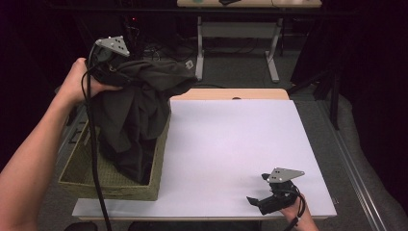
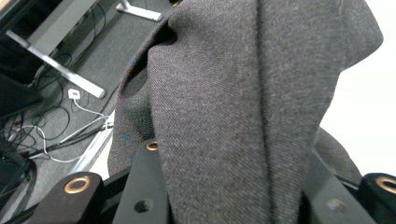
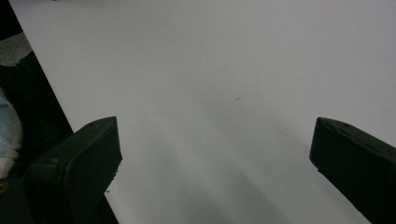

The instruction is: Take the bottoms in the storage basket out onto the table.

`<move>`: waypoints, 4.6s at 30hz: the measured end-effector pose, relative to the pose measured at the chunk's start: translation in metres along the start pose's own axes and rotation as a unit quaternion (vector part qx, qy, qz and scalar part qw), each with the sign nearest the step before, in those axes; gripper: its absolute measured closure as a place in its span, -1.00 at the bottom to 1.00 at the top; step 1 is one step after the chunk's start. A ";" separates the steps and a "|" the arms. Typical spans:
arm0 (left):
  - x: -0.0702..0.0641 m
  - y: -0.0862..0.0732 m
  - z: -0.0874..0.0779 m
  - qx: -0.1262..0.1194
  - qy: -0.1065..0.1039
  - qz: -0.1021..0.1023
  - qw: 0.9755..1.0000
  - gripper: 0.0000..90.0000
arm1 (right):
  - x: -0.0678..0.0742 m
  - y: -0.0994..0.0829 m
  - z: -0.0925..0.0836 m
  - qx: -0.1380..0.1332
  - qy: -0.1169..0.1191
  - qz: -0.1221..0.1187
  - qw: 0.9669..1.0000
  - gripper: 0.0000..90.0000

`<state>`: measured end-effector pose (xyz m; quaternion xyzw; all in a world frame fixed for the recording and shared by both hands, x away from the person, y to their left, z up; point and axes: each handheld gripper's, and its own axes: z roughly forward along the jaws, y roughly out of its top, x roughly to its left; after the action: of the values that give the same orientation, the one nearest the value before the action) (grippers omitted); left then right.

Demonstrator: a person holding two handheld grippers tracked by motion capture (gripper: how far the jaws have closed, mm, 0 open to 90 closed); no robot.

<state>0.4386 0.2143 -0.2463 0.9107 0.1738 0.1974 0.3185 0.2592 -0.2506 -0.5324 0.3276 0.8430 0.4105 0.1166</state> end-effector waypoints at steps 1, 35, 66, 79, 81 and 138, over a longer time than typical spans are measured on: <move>0.000 0.002 -0.001 0.000 0.001 0.003 1.000 0.55 | 0.000 0.000 -0.001 0.004 0.001 -0.001 1.000 -0.96; -0.008 0.062 -0.018 -0.057 0.002 0.024 0.998 0.56 | -0.001 0.000 0.001 0.009 0.010 0.001 1.000 -0.96; -0.032 0.139 -0.018 -0.108 0.002 0.064 0.992 0.56 | -0.001 0.000 -0.002 0.009 0.002 -0.001 1.000 -0.97; -0.044 0.158 0.002 -0.139 -0.023 0.062 0.988 0.56 | -0.001 -0.001 -0.002 -0.002 0.009 0.004 1.000 -0.97; -0.046 0.158 0.008 -0.140 -0.027 0.056 0.988 0.56 | -0.001 -0.001 -0.002 -0.002 0.009 0.004 1.000 -0.97; -0.068 0.117 0.126 -0.129 -0.102 0.007 0.986 0.54 | -0.001 -0.002 -0.005 -0.009 0.005 0.008 1.000 -0.97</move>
<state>0.4615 0.0338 -0.2774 0.8784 0.1067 0.1265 0.4483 0.2569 -0.2550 -0.5310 0.3308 0.8373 0.4207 0.1119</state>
